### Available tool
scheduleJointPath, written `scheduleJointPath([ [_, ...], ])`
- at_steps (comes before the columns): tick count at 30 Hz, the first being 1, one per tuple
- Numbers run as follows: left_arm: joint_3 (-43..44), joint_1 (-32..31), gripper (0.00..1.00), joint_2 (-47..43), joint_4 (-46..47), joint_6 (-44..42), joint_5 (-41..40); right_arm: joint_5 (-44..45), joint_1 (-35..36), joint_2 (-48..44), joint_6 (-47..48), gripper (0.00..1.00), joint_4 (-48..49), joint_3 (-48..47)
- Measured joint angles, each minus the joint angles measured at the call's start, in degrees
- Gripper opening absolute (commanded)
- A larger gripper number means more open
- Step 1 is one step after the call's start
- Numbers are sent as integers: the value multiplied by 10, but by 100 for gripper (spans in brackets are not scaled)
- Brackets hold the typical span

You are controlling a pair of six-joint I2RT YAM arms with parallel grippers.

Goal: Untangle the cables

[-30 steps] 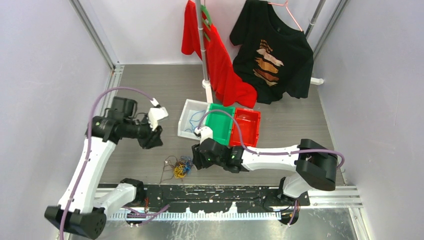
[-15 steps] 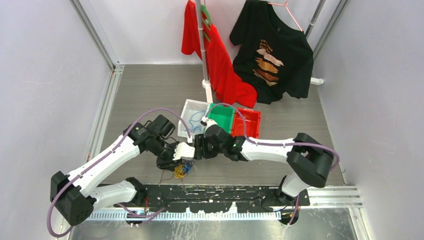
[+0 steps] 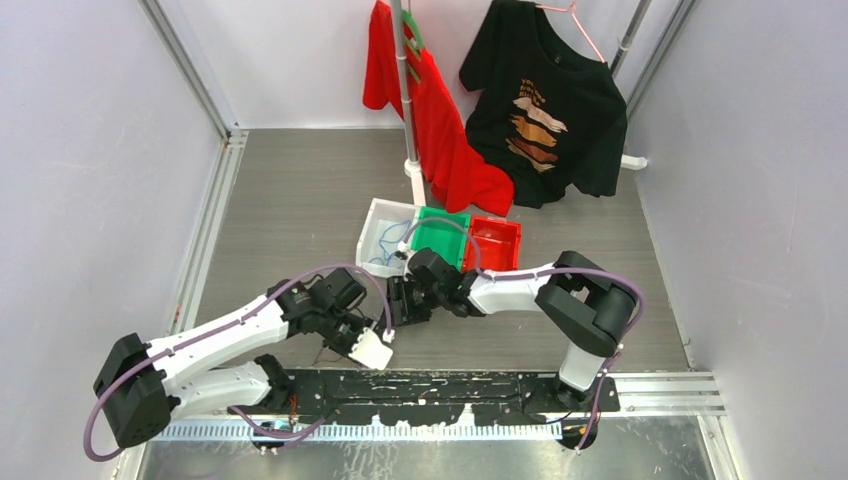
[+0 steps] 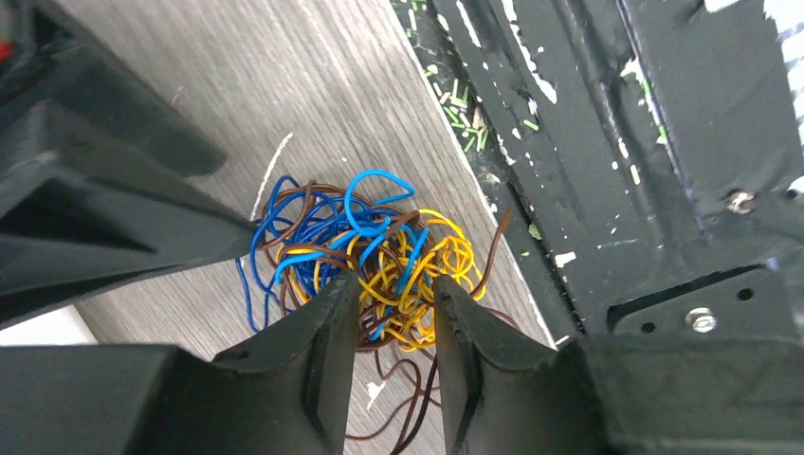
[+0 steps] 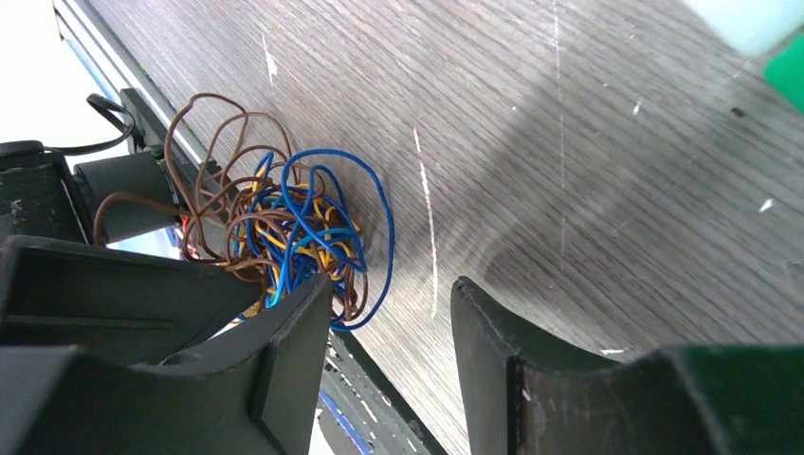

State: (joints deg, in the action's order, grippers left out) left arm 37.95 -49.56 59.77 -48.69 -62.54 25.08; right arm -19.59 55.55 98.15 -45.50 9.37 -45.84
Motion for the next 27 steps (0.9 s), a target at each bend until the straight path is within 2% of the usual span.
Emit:
scheduleJointPath([
  [2, -14, -4, 26, 0, 10, -25, -10, -6, -6, 2, 0, 57, 1, 0],
  [4, -31, -6, 10, -3, 21, -51, -22, -7, -13, 1, -2, 57, 5, 3],
  [6, -45, -7, 0, -14, 31, -71, -32, -6, -24, -7, -5, 58, 15, 16],
  [12, -57, -7, 0, -67, 50, -80, -56, 3, -42, -61, -8, 65, 24, 56],
  [18, -9, -7, 0, -115, 30, -44, -42, 4, -31, -100, 6, 70, 65, 74],
  [27, 25, -7, 0, -149, -2, -34, -24, -3, 6, -97, 25, 71, 104, 73],
])
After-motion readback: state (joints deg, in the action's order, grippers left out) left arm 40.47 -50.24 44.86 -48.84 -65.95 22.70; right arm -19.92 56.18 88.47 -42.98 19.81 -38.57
